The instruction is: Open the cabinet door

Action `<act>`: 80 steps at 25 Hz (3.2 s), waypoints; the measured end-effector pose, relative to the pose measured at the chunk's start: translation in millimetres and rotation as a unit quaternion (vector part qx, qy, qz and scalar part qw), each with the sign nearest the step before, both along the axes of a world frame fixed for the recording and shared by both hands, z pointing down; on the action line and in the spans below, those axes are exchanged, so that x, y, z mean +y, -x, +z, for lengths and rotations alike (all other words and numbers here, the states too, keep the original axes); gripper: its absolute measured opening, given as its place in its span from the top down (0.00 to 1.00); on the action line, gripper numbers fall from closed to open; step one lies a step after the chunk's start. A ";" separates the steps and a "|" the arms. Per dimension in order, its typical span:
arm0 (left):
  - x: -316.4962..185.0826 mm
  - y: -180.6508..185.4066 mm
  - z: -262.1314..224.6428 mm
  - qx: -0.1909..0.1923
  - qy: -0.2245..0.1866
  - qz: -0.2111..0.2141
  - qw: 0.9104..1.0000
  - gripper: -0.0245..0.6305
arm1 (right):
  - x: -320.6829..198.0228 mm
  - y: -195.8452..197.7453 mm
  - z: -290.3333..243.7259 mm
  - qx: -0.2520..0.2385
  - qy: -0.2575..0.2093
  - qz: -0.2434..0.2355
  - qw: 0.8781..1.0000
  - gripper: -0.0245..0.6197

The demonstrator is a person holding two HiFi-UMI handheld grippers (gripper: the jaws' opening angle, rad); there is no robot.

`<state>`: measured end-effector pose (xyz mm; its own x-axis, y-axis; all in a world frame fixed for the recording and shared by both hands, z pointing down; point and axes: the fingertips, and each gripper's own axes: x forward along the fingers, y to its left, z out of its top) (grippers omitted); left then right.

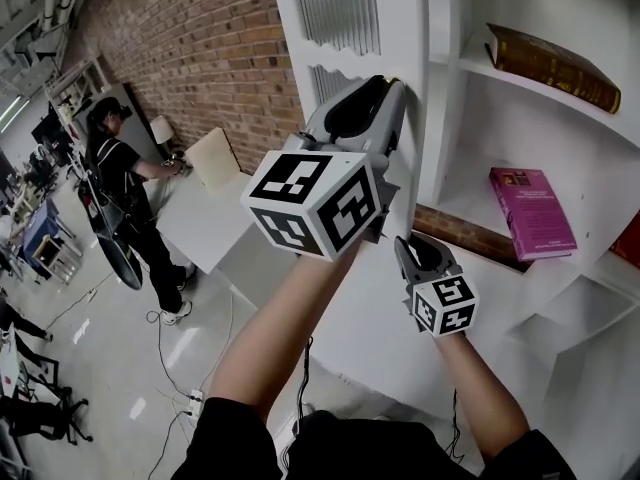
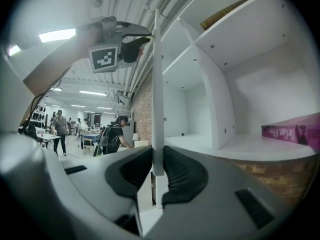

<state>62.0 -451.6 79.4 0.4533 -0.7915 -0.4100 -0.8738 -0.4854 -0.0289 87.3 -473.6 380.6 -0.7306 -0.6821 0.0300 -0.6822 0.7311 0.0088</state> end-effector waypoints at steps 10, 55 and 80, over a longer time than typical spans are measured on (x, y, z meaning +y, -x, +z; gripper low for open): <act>23.1 17.6 2.7 0.015 -0.001 0.038 0.999 0.84 | 25.1 15.8 3.4 0.002 0.008 0.031 0.999 0.86; 87.8 208.7 3.1 0.056 0.034 0.239 0.969 0.83 | 116.5 202.3 2.1 0.003 0.018 0.173 0.985 0.85; 87.7 229.4 6.5 0.061 0.014 0.296 0.953 0.83 | 117.9 222.3 3.7 0.006 0.010 0.157 0.988 0.84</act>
